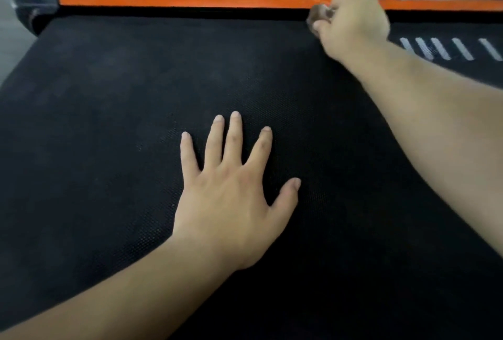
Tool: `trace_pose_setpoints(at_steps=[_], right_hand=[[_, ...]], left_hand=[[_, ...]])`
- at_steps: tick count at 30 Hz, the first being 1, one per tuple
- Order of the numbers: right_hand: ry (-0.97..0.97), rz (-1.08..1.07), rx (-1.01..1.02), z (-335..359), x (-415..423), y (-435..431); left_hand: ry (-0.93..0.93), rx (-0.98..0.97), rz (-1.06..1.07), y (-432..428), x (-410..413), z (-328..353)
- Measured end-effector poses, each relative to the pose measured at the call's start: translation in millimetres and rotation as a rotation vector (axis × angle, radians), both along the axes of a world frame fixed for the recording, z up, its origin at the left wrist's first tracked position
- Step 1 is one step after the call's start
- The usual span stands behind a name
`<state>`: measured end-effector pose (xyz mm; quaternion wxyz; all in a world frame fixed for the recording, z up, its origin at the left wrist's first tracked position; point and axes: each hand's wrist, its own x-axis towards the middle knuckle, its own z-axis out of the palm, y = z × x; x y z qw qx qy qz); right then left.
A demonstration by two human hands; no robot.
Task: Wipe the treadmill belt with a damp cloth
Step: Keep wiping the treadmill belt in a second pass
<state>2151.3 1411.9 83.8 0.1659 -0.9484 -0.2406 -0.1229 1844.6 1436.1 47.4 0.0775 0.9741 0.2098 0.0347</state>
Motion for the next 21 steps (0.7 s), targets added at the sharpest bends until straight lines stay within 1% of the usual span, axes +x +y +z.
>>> trace_pose_setpoints(at_steps=[1, 2, 3, 4, 5, 6, 8, 9, 10, 11, 13, 14, 15, 17, 18, 19, 21], right_hand=[[-0.043, -0.019, -0.015, -1.8, -1.3, -7.8], [-0.104, 0.046, -0.029, -7.7, -9.9, -11.7], [-0.123, 0.152, -0.041, -12.2, -25.1, -14.6], [-0.107, 0.252, -0.035, -17.0, -36.6, -20.1], [-0.090, 0.287, -0.038, -16.9, -39.3, -28.5], [-0.075, 0.248, -0.037, -11.4, -32.2, -36.1], [0.012, 0.027, 0.039, -1.2, -9.6, -48.7], [0.030, -0.038, 0.076, -0.5, -4.4, -52.2], [0.005, -0.030, 0.078, -4.1, -10.5, -53.3], [-0.044, 0.050, 0.058, -10.6, -24.4, -52.4], [-0.038, 0.259, 0.015, -19.6, -59.7, -56.9], [-0.045, 0.300, -0.008, -20.0, -64.1, -64.5], [-0.048, 0.262, -0.016, -15.9, -58.1, -71.8], [0.010, 0.040, 0.030, -5.4, -41.1, -83.3], [0.005, -0.011, 0.029, -4.4, -42.4, -86.0], [-0.024, 0.009, -0.001, -7.3, -54.1, -87.2], [-0.057, 0.241, -0.026, -14.5, -98.8, -91.8]], left_hand=[[-0.001, 0.003, -0.006, -0.1, 0.2, -0.3], [-0.002, 0.002, -0.010, -0.4, -0.4, -0.3], [-0.004, 0.001, -0.015, -0.2, -0.6, 0.2], [-0.006, -0.001, -0.019, -0.3, -0.6, 0.3], [-0.009, -0.002, -0.023, -0.2, 0.6, 0.5], [-0.010, -0.001, -0.027, 0.2, 1.7, 0.2], [-0.005, 0.000, -0.030, 0.2, 1.7, -0.3], [-0.008, 0.001, -0.029, 0.5, 1.8, -0.5], [-0.009, 0.002, -0.026, 0.5, 1.5, -0.1], [-0.006, 0.002, -0.021, 0.1, 1.2, 0.2], [0.002, 0.004, -0.014, -0.7, 1.0, 0.2], [0.004, 0.001, -0.011, -0.9, 1.3, 0.1], [0.010, -0.001, -0.011, -0.9, 1.5, 0.1], [0.028, 0.006, -0.013, -0.9, 1.2, 0.5], [0.033, 0.010, -0.009, -0.8, 0.8, 1.0], [0.039, 0.013, -0.006, -1.1, 0.8, 1.8], [0.054, 0.013, -0.004, -2.0, 1.1, 3.2]])
